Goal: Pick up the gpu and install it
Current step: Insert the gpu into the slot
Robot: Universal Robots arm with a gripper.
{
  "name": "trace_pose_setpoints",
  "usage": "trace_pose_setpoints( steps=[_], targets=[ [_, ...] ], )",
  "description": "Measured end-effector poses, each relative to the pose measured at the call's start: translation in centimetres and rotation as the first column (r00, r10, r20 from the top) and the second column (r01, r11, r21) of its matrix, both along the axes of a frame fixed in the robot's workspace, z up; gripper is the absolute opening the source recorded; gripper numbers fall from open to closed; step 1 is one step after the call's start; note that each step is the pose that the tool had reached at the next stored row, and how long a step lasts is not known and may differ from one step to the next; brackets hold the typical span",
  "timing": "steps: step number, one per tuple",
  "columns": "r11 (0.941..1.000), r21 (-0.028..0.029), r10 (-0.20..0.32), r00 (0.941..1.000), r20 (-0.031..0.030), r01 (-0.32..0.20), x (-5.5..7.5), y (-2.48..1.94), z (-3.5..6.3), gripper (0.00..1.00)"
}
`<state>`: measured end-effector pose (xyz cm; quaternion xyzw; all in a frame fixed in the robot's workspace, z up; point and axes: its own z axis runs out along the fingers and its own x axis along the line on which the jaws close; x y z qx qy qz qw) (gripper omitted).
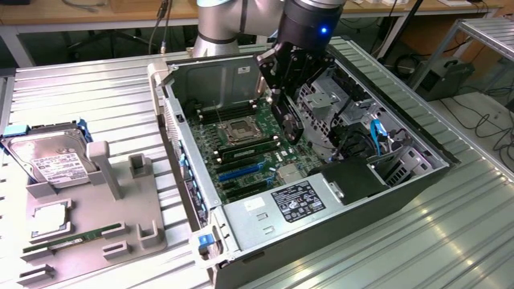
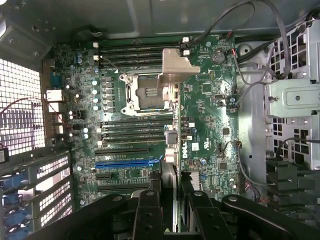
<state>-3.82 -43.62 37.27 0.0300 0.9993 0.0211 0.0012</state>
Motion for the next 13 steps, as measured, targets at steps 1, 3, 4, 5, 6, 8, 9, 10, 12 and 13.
trace_pose_setpoints(
  steps=[1, 3, 4, 5, 6, 8, 9, 10, 12, 13],
  targets=[
    [1.0000, 0.0000, 0.004, 1.0000, 0.0000, -0.004, 0.00, 0.00, 0.00, 0.26],
    [0.9999, -0.0001, 0.014, 0.9999, -0.0001, -0.014, 0.00, 0.00, 0.00, 0.26],
    [0.9998, 0.0000, 0.021, 0.9998, 0.0000, -0.021, 0.00, 0.00, 0.00, 0.26],
    [0.9996, 0.0000, 0.027, 0.9996, 0.0000, -0.027, 0.00, 0.00, 0.00, 0.26],
    [0.9993, 0.0000, 0.036, 0.9993, -0.0001, -0.036, 0.00, 0.00, 0.00, 0.26],
    [0.9984, 0.0000, 0.056, 0.9984, -0.0001, -0.056, 0.00, 0.00, 0.00, 0.26],
    [0.9979, 0.0000, 0.064, 0.9979, 0.0000, -0.064, 0.00, 0.00, 0.00, 0.26],
    [0.9973, 0.0000, 0.073, 0.9973, 0.0000, -0.073, 0.00, 0.00, 0.00, 0.26],
    [0.9957, 0.0000, 0.092, 0.9957, -0.0001, -0.092, 0.00, 0.00, 0.00, 0.26],
    [0.9949, 0.0000, 0.101, 0.9949, -0.0001, -0.101, 0.00, 0.00, 0.00, 0.26]
  ],
)
